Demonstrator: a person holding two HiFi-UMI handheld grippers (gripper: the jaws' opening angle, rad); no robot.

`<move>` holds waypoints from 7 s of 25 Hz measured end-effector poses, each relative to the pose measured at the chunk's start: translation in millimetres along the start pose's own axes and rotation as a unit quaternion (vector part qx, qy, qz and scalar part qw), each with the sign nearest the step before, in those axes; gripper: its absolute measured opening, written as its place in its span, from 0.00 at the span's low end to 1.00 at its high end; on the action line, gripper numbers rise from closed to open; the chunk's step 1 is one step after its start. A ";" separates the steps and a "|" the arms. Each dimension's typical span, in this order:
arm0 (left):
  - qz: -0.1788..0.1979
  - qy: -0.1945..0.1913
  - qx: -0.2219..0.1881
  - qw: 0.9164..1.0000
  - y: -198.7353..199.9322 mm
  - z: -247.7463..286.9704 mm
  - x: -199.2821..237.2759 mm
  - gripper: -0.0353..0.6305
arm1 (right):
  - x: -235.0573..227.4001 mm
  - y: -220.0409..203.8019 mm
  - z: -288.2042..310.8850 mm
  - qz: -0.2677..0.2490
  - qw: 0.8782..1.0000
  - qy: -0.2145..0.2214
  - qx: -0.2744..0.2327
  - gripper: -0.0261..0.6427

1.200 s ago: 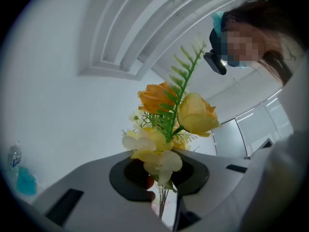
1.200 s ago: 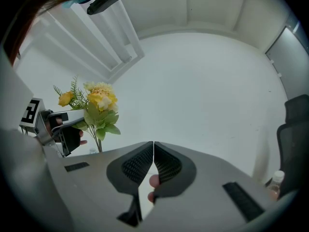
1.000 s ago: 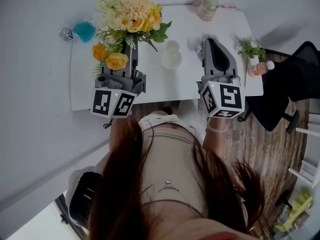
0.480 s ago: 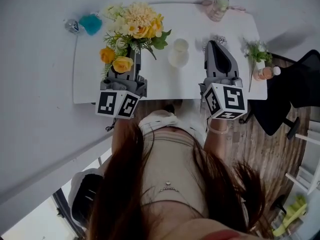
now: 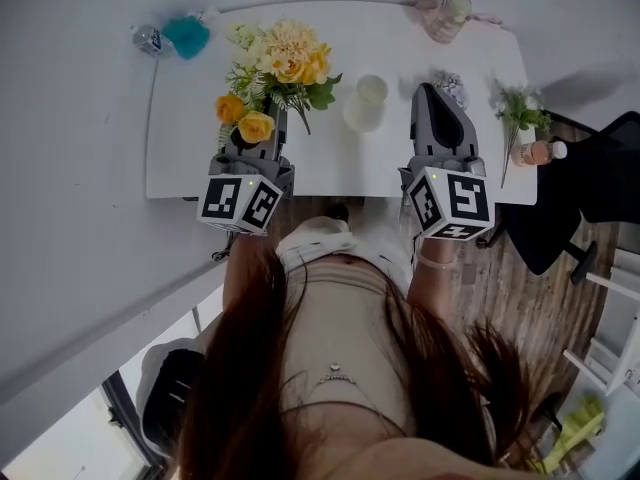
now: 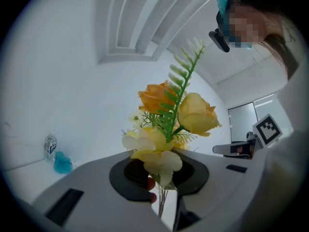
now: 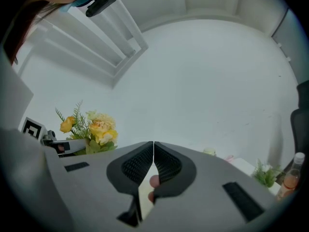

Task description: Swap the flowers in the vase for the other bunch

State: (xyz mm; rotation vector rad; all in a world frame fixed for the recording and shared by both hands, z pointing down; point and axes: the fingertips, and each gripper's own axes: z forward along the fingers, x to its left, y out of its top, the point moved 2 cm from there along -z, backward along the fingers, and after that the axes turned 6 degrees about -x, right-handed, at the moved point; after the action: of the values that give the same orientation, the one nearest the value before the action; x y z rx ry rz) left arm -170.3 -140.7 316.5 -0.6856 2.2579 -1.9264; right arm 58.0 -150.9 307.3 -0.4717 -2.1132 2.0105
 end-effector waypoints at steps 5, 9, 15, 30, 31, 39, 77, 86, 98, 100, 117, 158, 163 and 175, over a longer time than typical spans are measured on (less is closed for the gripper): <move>-0.023 0.021 0.040 0.999 -25.5 -1.3 11.9 0.16 | -1.9 0.0 3.7 -0.001 1.000 0.005 0.010 0.08; -0.015 0.029 0.074 0.997 -39.0 -4.4 16.7 0.16 | -2.8 7.9 1.8 0.004 1.000 0.007 0.005 0.08; -0.013 0.045 0.111 0.993 -62.6 -1.8 28.0 0.16 | -7.2 6.1 4.6 0.001 1.000 0.013 0.007 0.08; -0.009 0.068 0.174 0.982 -99.9 10.7 51.7 0.16 | -17.8 1.4 15.8 -0.011 1.000 0.011 0.024 0.08; -0.009 0.068 0.179 0.982 -102.9 12.1 52.8 0.16 | -18.9 1.4 16.7 -0.012 1.000 0.010 0.024 0.08; -0.020 0.080 0.215 0.973 -129.0 23.4 66.4 0.17 | -28.4 -0.3 24.9 -0.016 0.999 0.007 0.030 0.08; -0.080 0.089 0.361 0.925 -231.3 44.5 97.5 0.34 | -60.6 -22.2 67.1 -0.010 0.998 0.020 0.066 0.08; -0.079 0.081 0.355 0.928 -226.0 41.6 98.4 0.43 | -42.3 -21.8 63.6 -0.011 0.998 0.021 0.063 0.08; -0.087 0.073 0.358 0.927 -216.2 27.2 97.9 0.43 | -19.0 -17.9 44.4 -0.016 0.998 0.002 0.057 0.08; -0.091 0.072 0.360 0.926 -214.6 22.6 98.2 0.43 | -14.1 -16.9 40.7 -0.016 0.998 0.003 0.054 0.08; -0.061 0.068 0.322 0.942 -172.9 -18.2 89.3 0.26 | 26.0 -6.1 7.2 -0.031 0.999 -0.008 0.040 0.08; 0.013 0.083 0.191 0.978 -53.5 -132.2 -98.9 0.06 | -8.8 24.2 -196.4 -0.009 1.000 0.002 0.023 0.08; 0.019 0.080 0.180 0.980 -50.1 -139.7 -127.3 0.06 | -19.9 24.0 -220.0 -0.006 1.000 0.003 0.021 0.08; 0.016 0.089 0.156 0.984 -39.9 -150.4 -152.1 0.06 | -39.9 19.6 -236.5 0.005 1.000 0.016 0.015 0.08</move>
State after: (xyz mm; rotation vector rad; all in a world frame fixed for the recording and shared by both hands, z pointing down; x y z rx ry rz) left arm -76.7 52.6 351.8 -0.4487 1.9702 -2.3363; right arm 179.5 56.8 306.3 -0.5068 -2.0617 2.0232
